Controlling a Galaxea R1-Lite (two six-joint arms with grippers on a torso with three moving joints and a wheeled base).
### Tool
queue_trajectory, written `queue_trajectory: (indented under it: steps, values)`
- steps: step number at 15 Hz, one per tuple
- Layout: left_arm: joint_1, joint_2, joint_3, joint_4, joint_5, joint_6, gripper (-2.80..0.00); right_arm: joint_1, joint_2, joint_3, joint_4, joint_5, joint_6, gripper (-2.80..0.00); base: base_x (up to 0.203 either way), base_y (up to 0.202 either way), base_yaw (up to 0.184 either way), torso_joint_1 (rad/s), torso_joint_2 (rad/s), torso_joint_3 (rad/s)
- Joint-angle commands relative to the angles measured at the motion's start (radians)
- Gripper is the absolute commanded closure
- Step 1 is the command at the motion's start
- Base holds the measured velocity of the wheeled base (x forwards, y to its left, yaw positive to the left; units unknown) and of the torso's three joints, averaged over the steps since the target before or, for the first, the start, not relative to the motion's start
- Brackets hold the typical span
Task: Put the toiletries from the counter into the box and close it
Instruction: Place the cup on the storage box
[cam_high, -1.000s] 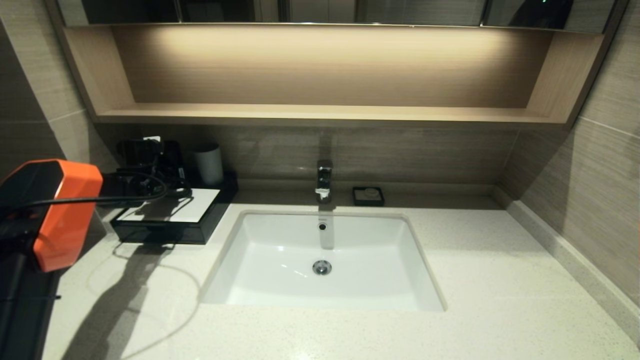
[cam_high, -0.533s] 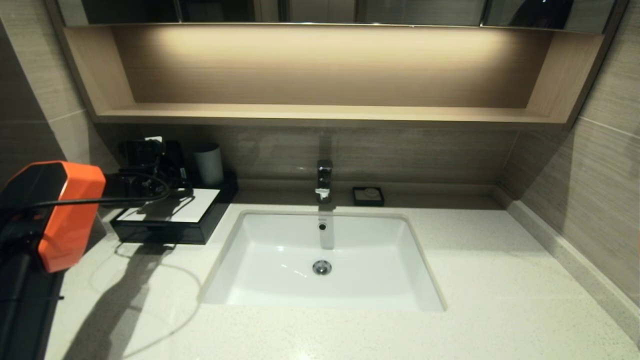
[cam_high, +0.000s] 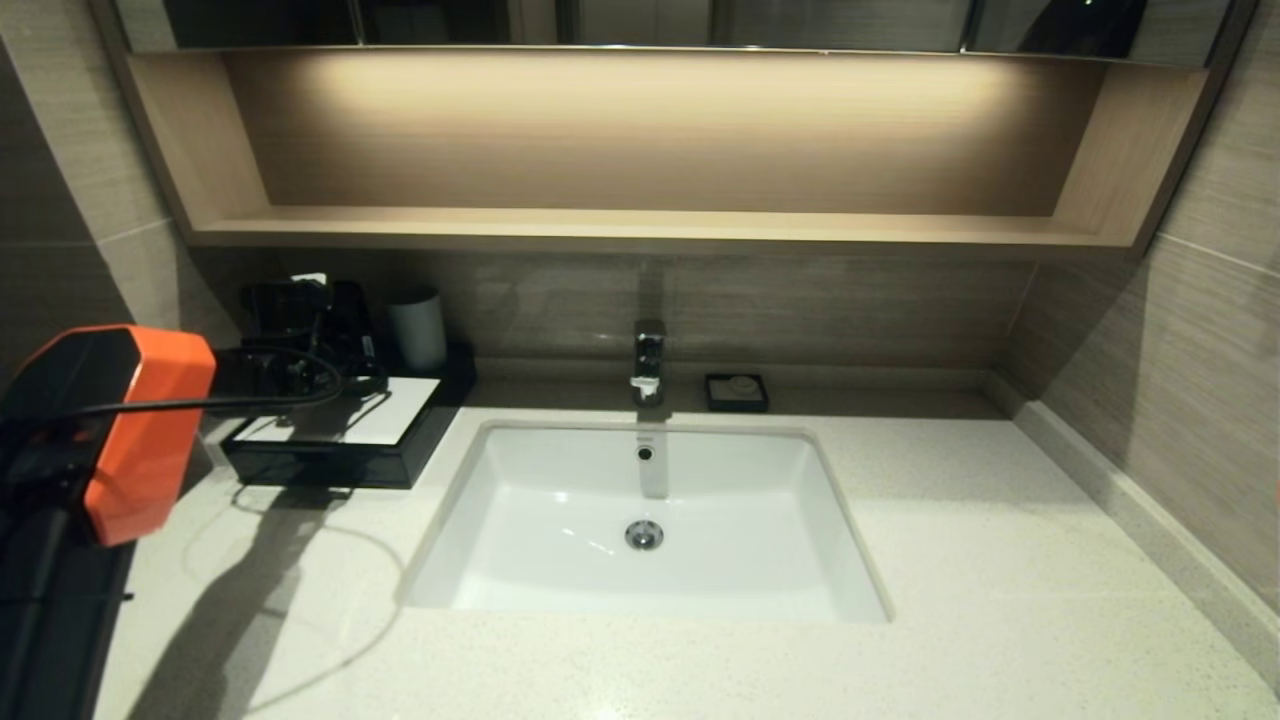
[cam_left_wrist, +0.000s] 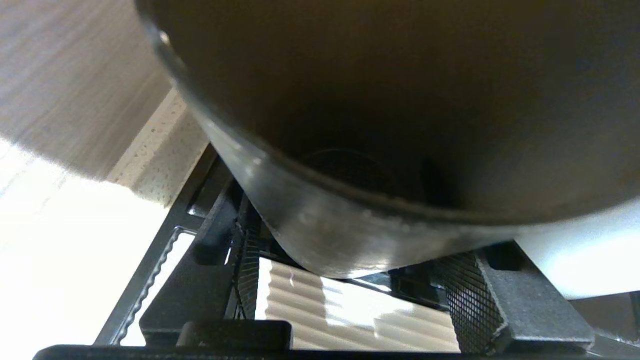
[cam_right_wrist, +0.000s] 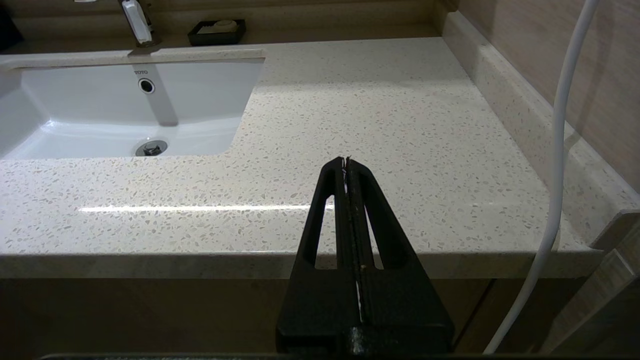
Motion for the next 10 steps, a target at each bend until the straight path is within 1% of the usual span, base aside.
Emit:
queue_trajectory:
  steps: [1,10]
  values:
    - [0.000,0.007,-0.003,-0.002,0.001,0.000,0.00,0.000,0.002,0.000,0.000,0.000,0.001,0.00,0.000,0.000,0.000,0.000,0.00,0.000]
    - [0.000,0.010,-0.004,-0.002,0.001,0.000,0.00,0.000,0.002,0.000,0.000,0.000,0.001,0.00,0.000,0.000,0.000,0.000,0.00,0.000]
